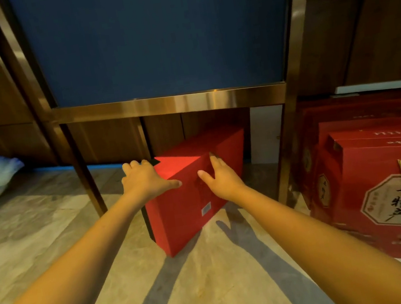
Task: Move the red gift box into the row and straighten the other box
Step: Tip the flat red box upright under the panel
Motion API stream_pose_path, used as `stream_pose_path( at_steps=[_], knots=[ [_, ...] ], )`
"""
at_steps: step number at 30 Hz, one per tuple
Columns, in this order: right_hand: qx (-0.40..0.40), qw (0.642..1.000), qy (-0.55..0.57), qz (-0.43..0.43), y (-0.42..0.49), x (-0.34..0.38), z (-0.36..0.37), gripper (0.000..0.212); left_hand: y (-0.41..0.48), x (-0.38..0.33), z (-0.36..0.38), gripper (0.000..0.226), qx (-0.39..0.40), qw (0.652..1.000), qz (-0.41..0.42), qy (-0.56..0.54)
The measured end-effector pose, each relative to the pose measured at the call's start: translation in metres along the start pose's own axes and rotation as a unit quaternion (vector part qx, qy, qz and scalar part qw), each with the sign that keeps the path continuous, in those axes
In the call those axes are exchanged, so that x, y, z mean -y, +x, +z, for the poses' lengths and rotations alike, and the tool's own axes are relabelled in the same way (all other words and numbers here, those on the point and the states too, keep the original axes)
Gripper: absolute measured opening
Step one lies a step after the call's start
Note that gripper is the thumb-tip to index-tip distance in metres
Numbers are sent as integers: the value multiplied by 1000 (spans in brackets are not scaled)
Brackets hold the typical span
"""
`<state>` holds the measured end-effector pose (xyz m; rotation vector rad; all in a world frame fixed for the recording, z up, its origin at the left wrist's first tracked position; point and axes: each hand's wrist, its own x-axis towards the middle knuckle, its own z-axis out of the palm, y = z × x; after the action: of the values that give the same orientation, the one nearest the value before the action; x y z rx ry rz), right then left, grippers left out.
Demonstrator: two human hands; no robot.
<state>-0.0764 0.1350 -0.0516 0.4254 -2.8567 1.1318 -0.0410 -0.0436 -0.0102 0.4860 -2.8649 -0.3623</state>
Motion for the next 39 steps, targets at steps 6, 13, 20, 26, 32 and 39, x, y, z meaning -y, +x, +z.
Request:
stream_pose_path(
  at_steps=[6,13,20,26,32,39],
  knots=[
    [63,996,56,-22,-40,3,8,69,-36,-15,-13,71,42,998,-3,50],
    [57,987,148,6,-87,-6,11,60,-75,-29,-38,64,95,992,63,47],
    [-17,988,147,44,-102,6,-45,48,-85,-35,-34,37,122,969,81,-201],
    [24,985,-148,87,-113,43,-40,111,-32,-34,-19,48,53,982,108,-147],
    [32,974,-196,107,-109,66,-25,126,20,-28,-6,54,77,978,92,-169],
    [64,956,-263,118,-98,74,-22,115,61,-30,4,62,124,964,52,-229]
  ],
)
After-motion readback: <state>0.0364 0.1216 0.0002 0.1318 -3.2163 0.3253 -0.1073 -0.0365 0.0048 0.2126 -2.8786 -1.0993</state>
